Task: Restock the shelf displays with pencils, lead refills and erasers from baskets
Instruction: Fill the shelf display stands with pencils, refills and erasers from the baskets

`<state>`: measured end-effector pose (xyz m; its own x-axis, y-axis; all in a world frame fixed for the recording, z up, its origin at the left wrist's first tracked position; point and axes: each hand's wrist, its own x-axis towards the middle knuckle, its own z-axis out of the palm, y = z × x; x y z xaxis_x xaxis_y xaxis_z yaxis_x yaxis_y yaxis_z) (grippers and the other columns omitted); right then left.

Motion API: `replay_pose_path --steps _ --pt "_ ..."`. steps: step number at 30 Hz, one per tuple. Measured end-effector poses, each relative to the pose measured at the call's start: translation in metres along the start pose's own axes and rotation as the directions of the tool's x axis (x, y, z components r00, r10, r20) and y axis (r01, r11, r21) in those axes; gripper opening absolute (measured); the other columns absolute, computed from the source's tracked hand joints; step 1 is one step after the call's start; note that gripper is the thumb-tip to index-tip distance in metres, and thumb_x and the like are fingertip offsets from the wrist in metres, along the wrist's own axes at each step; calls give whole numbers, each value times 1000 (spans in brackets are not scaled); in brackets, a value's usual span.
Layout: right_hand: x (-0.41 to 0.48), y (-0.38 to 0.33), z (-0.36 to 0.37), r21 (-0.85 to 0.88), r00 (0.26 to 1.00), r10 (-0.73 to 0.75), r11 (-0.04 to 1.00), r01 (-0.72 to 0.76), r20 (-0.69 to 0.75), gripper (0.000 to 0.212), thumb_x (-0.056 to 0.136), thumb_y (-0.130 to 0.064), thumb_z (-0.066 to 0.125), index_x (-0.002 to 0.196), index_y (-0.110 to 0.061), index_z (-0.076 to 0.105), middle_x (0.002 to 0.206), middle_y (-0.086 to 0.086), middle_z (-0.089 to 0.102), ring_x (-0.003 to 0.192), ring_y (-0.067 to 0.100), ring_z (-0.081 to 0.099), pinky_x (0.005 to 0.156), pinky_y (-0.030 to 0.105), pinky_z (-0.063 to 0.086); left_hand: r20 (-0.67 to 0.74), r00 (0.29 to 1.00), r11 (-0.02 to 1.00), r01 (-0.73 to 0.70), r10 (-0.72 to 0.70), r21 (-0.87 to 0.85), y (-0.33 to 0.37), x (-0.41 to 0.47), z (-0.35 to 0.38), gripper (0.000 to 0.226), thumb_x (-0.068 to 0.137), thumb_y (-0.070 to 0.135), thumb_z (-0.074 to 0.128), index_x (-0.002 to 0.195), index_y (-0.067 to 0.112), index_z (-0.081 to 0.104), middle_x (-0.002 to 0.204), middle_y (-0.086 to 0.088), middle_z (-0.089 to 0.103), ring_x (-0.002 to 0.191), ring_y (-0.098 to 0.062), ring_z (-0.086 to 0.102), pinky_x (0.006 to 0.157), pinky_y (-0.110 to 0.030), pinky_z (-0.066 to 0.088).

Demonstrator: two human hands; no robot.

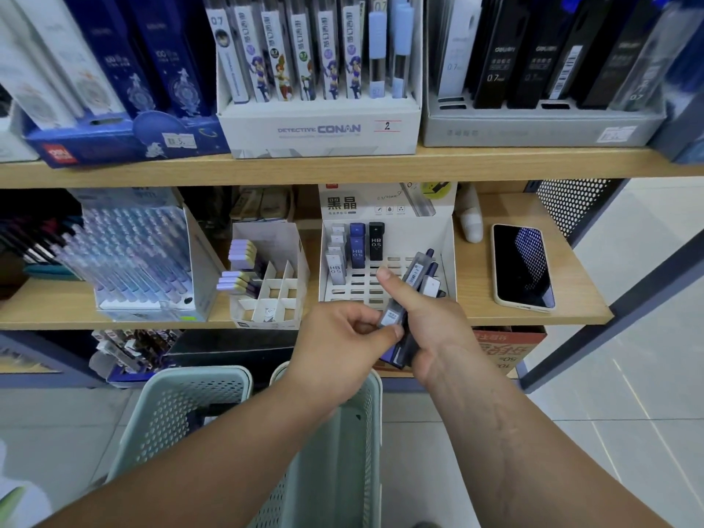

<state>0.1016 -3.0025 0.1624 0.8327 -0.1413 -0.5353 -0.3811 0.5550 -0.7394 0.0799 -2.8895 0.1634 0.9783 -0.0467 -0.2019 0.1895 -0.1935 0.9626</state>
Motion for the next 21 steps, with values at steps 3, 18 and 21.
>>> replay_pose_path --steps 3,18,21 --pt "0 -1 -1 -6 1000 1 1000 -1 21 37 68 -23 92 90 -5 70 79 17 70 62 31 70 57 41 60 41 999 999 20 -19 -36 0 2 -1 7 87 9 74 82 11 78 72 -9 75 56 -14 62 52 -23 46" --pt "-6 -9 -2 6 978 1 1000 -2 210 35 62 -26 85 83 -4 67 78 20 69 63 30 69 57 41 61 94 992 920 112 -82 -376 3 3 -3 17 97 11 61 91 -2 70 83 -22 70 70 -30 62 60 -32 57" --pt "-6 -11 -3 -27 966 3 1000 4 259 31 65 -23 84 85 -4 71 81 20 72 63 29 69 60 40 61 73 993 882 113 -89 -457 6 1 -2 17 97 11 59 89 2 69 78 -18 69 64 -24 66 58 -32 58"
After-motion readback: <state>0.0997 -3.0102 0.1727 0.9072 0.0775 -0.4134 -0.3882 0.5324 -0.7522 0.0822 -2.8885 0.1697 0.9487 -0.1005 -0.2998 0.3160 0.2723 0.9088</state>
